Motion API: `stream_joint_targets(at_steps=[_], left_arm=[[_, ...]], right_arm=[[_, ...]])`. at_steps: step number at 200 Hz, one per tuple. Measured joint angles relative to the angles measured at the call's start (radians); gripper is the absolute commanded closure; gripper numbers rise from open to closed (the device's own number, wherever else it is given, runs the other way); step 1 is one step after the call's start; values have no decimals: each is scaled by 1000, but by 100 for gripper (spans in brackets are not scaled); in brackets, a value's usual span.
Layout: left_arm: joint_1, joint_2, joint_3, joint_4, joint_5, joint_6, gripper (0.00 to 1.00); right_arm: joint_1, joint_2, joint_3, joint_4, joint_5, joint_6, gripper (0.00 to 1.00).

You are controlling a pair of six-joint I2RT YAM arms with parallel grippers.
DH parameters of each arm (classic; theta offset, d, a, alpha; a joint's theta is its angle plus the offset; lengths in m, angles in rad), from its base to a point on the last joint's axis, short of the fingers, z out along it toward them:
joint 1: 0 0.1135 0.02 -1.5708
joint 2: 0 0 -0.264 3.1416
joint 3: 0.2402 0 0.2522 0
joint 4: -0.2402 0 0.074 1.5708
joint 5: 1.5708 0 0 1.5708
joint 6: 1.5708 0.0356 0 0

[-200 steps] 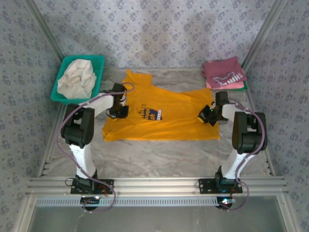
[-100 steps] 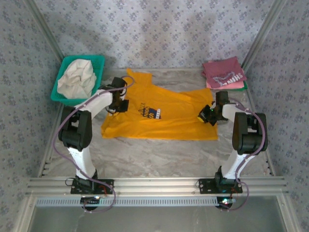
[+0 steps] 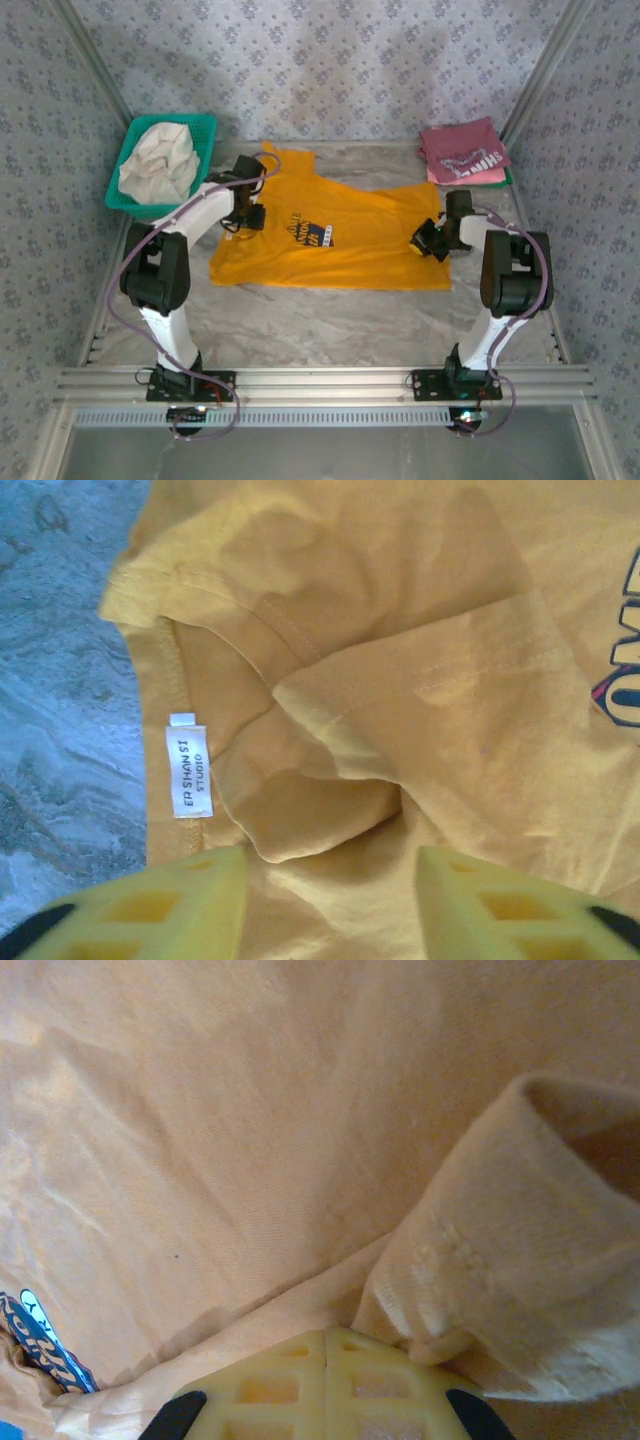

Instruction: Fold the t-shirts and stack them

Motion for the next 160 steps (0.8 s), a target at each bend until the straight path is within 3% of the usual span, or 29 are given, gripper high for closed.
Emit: stream_joint_targets(at_steps=[17,27,73,89,116,160], left_arm=[[24,0,2,5,13,-1,44],[49,0,2,13,32,4,36],[89,71,79,37,119,20,33],[82,101,89,51,158,30,22],[43,133,105,40,176,45,21],[-35,248,237,12,155,76,23]], right_arm=[[0,1,0,1,0,0,100],[0,1,0,2,0,-1,100],[73,2,88,-60,27,-72,100],[134,-2,139,-59,25,-104,99],[201,-16,168,-38,-4,-143,93],[215,-18,170,-24,-8,-165,89]])
